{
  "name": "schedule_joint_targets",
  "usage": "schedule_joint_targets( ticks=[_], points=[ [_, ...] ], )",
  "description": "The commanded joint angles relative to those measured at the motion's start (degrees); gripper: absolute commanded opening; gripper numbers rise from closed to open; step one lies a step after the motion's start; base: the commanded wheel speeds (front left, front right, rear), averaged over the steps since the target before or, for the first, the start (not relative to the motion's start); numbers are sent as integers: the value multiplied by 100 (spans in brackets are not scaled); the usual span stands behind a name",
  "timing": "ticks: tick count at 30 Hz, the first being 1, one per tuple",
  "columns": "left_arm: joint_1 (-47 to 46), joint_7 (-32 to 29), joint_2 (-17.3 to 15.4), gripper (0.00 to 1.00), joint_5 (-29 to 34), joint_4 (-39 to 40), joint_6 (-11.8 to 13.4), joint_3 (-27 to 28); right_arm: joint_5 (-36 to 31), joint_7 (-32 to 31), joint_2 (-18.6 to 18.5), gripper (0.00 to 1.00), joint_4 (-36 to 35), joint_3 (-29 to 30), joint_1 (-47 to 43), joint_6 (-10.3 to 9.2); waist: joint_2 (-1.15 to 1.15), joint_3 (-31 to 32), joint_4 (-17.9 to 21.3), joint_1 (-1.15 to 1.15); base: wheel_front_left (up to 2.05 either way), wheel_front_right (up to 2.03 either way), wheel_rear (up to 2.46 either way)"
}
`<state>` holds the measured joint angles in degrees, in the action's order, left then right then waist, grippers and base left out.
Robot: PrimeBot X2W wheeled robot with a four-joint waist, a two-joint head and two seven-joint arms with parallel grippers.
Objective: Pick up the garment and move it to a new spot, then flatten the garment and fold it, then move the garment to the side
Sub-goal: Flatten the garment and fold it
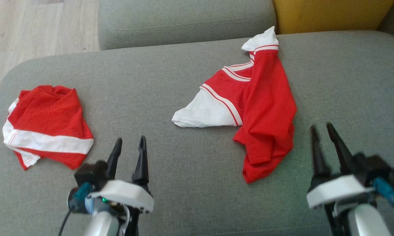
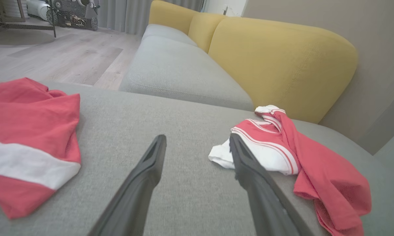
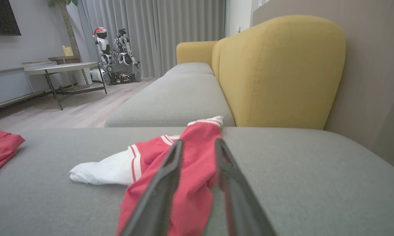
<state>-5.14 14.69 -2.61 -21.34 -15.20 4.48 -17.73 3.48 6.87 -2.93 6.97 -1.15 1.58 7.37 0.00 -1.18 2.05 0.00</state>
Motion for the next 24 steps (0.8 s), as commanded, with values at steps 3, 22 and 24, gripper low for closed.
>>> schedule_joint_targets(
  ticks=[3, 22, 24],
  points=[
    [37, 30, -27, 100, 50, 183, 5, 166, -52, 170, 3, 100, -110, -110, -109, 12, 0, 42, 19, 0, 0, 0, 0],
    [-240, 30, -27, 100, 29, 192, -24, 10, 239, -144, 5, 100, 785, -1025, 783, 12, 0, -441, -307, 0, 0, 0, 0],
    [-272, 30, -27, 100, 23, 171, -28, -19, 245, -135, 5, 100, 1057, -1057, 963, 12, 0, -508, -383, 0, 0, 0, 0]
  ],
)
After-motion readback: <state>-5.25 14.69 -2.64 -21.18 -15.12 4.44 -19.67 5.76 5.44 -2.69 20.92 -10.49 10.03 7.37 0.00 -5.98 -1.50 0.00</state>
